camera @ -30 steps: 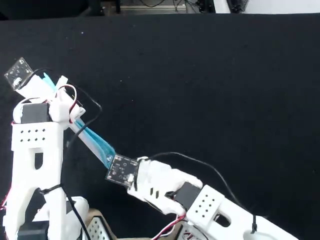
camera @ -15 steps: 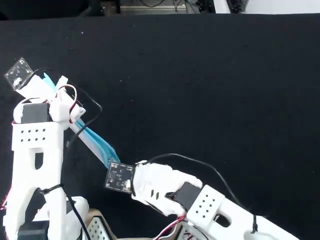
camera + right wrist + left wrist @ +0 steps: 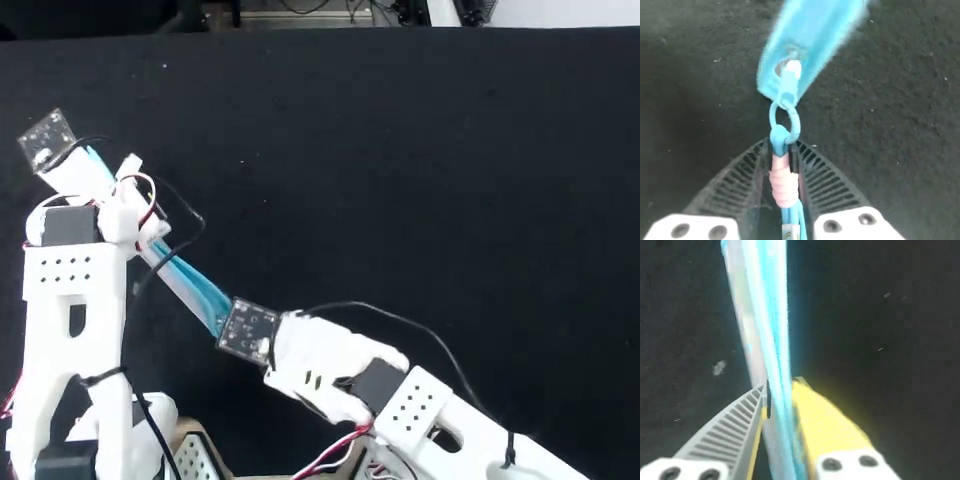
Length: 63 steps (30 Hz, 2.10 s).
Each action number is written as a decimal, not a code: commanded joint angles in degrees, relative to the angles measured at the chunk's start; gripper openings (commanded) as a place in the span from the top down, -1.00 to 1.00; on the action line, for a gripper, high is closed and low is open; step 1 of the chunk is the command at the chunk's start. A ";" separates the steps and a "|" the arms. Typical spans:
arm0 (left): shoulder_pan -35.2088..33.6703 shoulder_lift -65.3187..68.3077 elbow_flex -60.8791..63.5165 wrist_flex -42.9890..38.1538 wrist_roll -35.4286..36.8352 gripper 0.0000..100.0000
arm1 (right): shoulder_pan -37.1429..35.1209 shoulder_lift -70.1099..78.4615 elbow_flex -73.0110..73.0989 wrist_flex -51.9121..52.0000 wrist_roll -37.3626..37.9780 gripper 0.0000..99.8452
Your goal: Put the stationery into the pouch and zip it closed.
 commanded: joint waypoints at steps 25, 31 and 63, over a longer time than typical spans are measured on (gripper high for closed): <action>4.88 0.70 10.15 -4.22 -8.09 0.96 | -3.52 0.75 -1.10 -1.85 -0.97 0.98; 4.79 0.62 10.68 -6.68 -3.43 0.94 | -4.31 0.75 -2.33 -3.34 -0.97 0.97; 5.23 0.18 9.27 -6.68 -2.20 0.93 | -9.32 1.27 0.31 -13.54 -7.47 0.76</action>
